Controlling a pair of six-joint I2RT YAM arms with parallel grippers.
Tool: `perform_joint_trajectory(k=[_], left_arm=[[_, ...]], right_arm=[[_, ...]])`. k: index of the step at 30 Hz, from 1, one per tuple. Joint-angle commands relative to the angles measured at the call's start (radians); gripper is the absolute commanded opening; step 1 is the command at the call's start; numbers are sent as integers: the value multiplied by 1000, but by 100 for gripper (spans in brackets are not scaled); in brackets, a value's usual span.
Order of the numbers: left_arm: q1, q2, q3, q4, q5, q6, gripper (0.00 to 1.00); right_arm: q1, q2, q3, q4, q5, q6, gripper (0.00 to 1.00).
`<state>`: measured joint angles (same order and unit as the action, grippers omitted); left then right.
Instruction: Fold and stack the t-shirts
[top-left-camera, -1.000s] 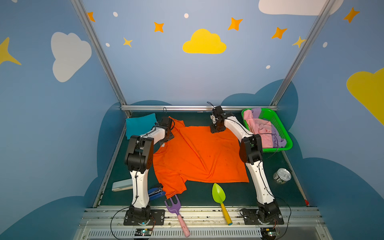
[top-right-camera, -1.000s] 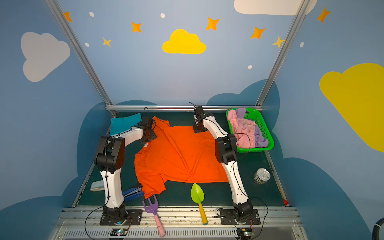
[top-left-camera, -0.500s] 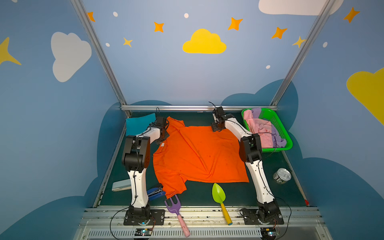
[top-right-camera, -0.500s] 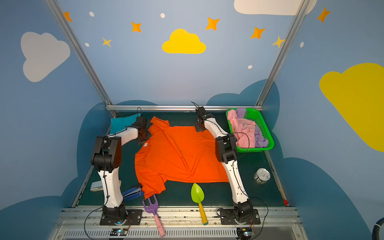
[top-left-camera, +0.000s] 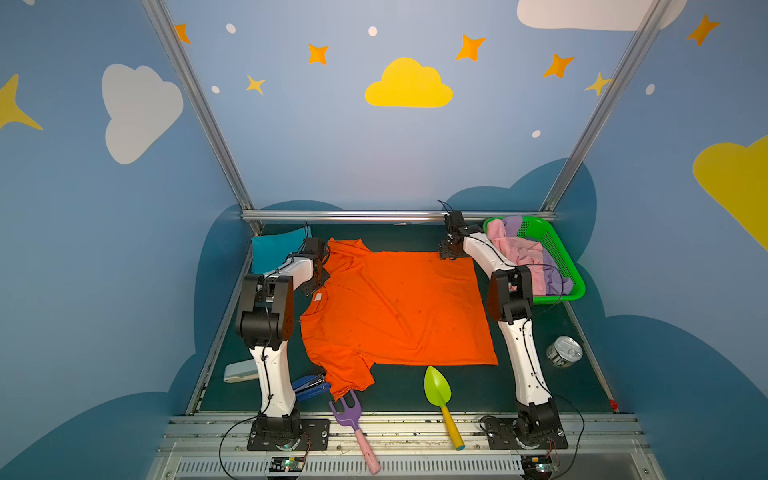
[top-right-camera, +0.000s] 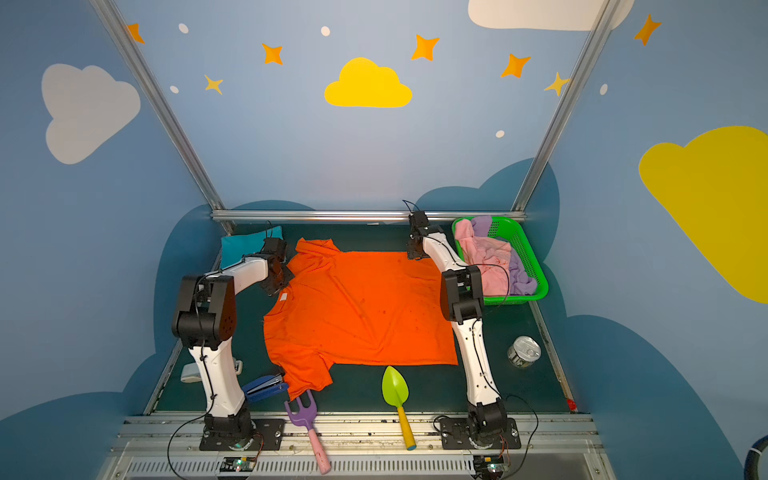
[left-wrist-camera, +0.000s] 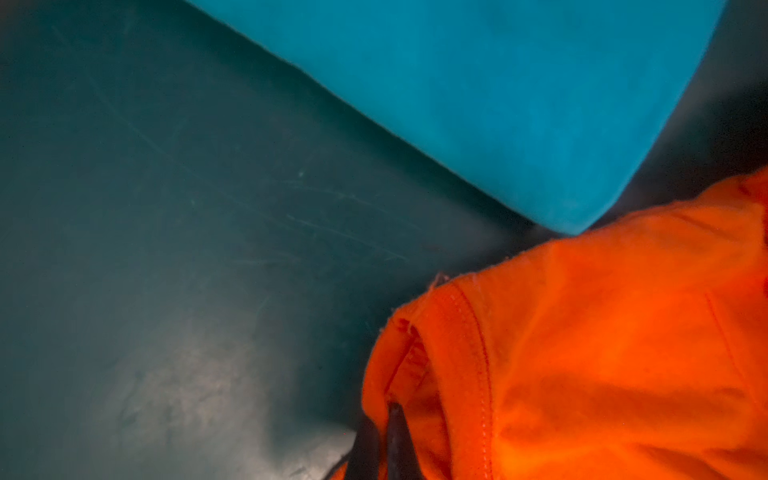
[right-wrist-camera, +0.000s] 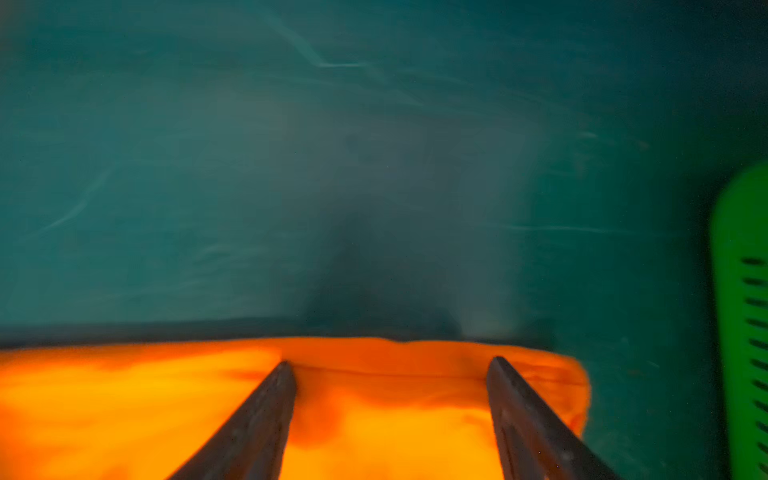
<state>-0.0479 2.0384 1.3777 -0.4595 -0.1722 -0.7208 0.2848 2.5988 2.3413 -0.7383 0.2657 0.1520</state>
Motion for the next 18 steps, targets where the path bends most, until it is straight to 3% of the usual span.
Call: perform_joint_trajectory(k=[1, 12, 13, 15, 18], left_arm=[[4, -4, -16, -142, -62, -37, 4], [15, -11, 28, -321, -157, -97, 4], [15, -14, 34, -332, -153, -97, 8], [14, -26, 45, -335, -134, -87, 28], [9, -62, 73, -324, -119, -83, 39]], right_arm=[[-28, 19, 19, -72, -8, 77, 73], [-33, -8, 18, -50, -29, 58, 71], [-31, -15, 16, -53, -28, 56, 70], [-25, -36, 8, -58, -21, 54, 69], [-4, -81, -10, -58, -5, 20, 68]])
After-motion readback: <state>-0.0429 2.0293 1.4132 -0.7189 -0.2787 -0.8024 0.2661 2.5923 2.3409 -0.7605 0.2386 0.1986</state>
